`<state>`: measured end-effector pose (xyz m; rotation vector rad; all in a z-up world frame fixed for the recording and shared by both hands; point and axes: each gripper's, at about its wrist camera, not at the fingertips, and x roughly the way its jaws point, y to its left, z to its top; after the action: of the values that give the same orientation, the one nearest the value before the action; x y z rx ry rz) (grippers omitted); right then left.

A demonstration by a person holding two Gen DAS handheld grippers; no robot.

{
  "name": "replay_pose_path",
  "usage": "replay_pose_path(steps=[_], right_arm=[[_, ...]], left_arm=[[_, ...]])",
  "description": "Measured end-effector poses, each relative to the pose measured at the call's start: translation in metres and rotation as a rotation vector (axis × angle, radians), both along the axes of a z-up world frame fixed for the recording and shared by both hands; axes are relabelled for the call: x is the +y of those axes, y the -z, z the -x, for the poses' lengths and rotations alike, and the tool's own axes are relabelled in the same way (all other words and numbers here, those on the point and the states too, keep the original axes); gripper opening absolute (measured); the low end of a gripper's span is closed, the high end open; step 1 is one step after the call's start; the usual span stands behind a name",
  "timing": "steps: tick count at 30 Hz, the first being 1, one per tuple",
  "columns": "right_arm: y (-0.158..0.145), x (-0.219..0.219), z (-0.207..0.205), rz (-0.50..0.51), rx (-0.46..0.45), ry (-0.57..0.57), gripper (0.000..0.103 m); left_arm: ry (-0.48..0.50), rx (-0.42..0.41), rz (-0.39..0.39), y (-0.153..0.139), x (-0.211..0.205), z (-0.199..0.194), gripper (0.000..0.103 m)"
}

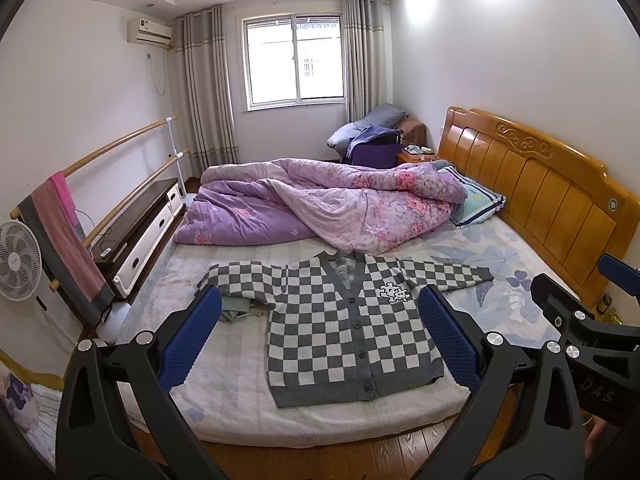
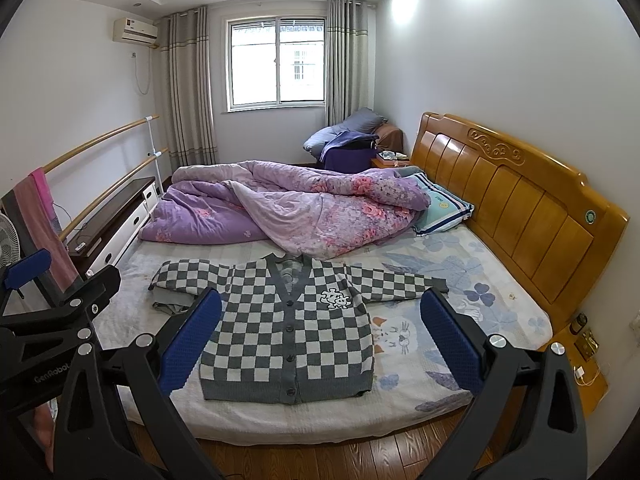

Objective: Fold large clothes

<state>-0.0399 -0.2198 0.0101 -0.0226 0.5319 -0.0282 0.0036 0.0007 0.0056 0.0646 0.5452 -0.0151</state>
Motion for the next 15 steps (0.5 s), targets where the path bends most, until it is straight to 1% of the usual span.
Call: replay_pose_path(steps=[15], right_arm=[[0.0067,0.0055,0.0000,-0.006,0.005,-0.008,0.096]], left_arm=[[-0.007,0.004,-0.005,0.0025,-0.0006,-0.0006,0.098]])
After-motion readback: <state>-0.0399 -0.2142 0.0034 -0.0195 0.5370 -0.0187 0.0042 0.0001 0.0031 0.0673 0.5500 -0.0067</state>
